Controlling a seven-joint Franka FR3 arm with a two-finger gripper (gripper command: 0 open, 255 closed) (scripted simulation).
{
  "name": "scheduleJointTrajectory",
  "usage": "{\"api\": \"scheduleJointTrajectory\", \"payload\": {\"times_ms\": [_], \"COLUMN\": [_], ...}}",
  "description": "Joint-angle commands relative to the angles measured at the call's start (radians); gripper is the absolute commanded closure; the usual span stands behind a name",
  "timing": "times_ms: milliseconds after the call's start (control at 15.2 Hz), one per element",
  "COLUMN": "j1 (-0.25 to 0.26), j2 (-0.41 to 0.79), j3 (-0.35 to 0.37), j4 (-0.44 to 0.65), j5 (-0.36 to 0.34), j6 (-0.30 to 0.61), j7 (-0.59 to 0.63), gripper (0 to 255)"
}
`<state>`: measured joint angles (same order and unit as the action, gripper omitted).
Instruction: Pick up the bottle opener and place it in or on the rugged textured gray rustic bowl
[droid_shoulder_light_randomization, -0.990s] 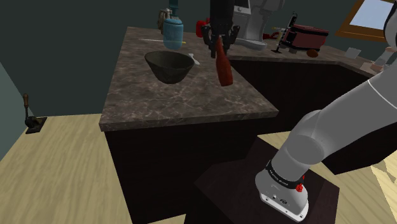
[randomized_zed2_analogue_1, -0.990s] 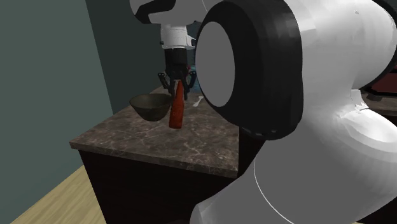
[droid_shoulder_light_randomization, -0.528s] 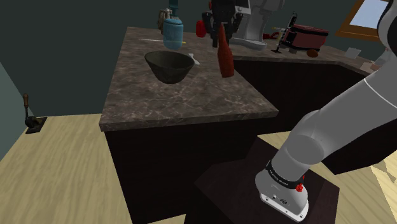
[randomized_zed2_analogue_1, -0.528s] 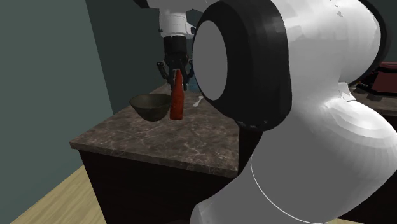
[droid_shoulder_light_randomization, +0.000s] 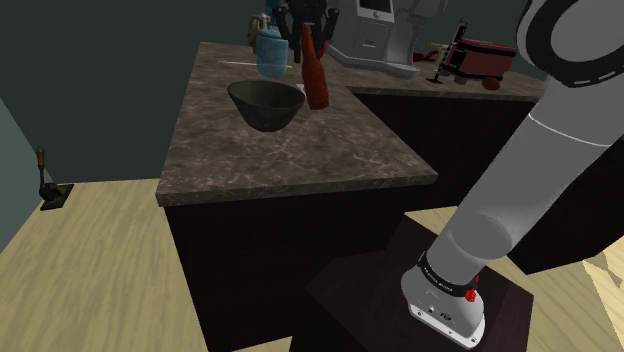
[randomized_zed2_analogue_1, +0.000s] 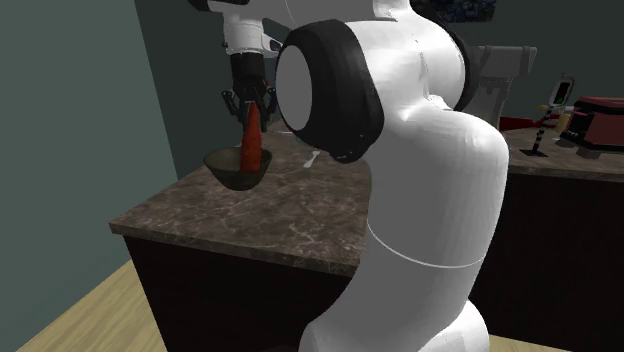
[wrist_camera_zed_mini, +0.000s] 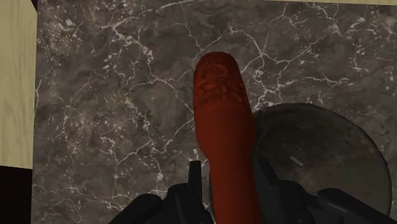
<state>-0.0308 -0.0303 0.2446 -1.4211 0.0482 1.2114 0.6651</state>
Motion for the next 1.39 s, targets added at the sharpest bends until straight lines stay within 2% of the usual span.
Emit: {"api": "scheduleJointTrajectory", "payload": {"times_ms": [0,330,792,1320], "j1": [0.018,0.096,0.069,0.055], "j2": [0.093,0.362,0.271,0.218], "j3": [0.020,0.053,0.046,0.042], "j4": [0.114,0.484,0.249,0.075], "j5": [-0.017,-0.084,-0.058,-0.045], "j6": [-0.022,-0.130,0.017,0.139], "j7": [0.037,0.117,0.099,0.086], "gripper": [255,255,255,255]}}
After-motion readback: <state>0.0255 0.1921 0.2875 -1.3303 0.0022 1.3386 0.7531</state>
